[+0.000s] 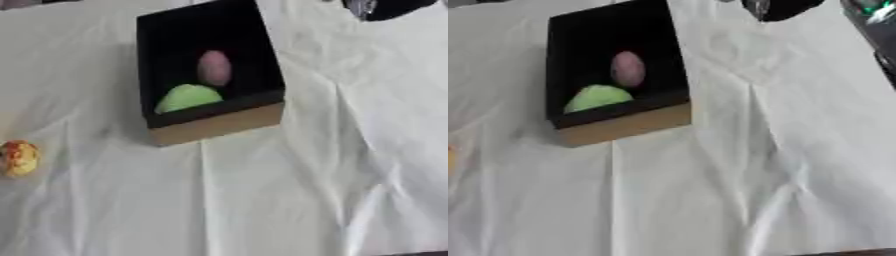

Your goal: Pick up objects on the table and place them in the box.

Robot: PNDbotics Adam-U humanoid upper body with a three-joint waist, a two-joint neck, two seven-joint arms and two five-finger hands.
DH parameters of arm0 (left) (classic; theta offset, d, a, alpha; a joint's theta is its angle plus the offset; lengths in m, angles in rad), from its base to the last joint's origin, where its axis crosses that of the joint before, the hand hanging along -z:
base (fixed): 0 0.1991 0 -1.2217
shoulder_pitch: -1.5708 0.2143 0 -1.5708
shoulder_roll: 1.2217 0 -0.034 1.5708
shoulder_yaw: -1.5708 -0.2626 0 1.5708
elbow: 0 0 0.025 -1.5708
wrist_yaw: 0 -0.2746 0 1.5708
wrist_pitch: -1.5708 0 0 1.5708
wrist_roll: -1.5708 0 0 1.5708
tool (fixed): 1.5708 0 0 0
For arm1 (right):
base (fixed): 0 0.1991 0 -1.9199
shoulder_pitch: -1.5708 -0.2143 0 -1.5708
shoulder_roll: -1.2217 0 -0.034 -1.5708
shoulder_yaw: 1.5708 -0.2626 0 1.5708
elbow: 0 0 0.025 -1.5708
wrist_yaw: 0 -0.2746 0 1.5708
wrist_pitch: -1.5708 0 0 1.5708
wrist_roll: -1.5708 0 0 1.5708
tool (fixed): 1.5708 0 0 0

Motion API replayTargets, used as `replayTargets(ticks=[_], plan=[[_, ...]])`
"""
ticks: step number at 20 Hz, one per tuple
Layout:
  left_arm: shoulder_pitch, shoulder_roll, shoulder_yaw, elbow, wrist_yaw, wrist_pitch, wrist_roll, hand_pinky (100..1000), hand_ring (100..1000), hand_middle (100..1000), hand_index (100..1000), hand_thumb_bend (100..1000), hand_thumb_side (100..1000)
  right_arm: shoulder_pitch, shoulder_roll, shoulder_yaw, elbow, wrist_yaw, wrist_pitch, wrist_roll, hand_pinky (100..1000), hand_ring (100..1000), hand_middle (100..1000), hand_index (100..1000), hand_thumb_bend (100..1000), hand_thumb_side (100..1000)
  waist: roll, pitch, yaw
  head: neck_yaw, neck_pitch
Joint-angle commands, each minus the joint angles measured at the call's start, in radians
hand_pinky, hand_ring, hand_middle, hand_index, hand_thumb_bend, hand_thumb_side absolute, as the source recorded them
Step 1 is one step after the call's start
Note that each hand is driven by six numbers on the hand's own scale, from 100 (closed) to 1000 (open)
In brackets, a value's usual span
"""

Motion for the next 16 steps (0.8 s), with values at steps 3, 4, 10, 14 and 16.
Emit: replayTargets(ticks=[3, 4, 10, 14, 16], plan=[[-0.030, 0.008, 0.000, -0.015, -0.004, -0.009, -0.005, 675, 821, 787, 808, 886, 624, -0.072, 0.098, 0.073, 0.042, 0.052, -0.039, 0.050, 786, 801, 714, 748, 100, 100, -0.015, -0.038, 0.011, -0.022, -0.016], [-0.035, 0.006, -0.002, -0.015, -0.003, -0.010, -0.006, 675, 821, 787, 808, 887, 624, -0.079, 0.115, 0.083, 0.058, 0.064, -0.045, 0.053, 786, 801, 715, 749, 100, 100, -0.015, -0.036, 0.015, -0.026, -0.017], [-0.047, 0.000, -0.004, -0.015, -0.003, -0.014, -0.004, 674, 821, 783, 808, 889, 623, -0.088, 0.174, 0.115, 0.161, 0.118, -0.071, 0.038, 788, 813, 737, 763, 100, 112, -0.018, -0.031, 0.021, -0.040, -0.015], [-0.055, -0.006, -0.006, -0.015, -0.002, -0.016, -0.004, 673, 820, 783, 807, 892, 623, -0.084, 0.192, 0.120, 0.215, 0.143, -0.085, 0.015, 793, 827, 770, 800, 100, 178, -0.019, -0.029, 0.022, -0.041, -0.013], [-0.057, -0.007, -0.007, -0.015, -0.003, -0.017, -0.005, 673, 820, 782, 807, 893, 623, -0.084, 0.198, 0.123, 0.233, 0.160, -0.091, 0.009, 808, 857, 810, 857, 100, 262, -0.020, -0.028, 0.024, -0.038, -0.013]])
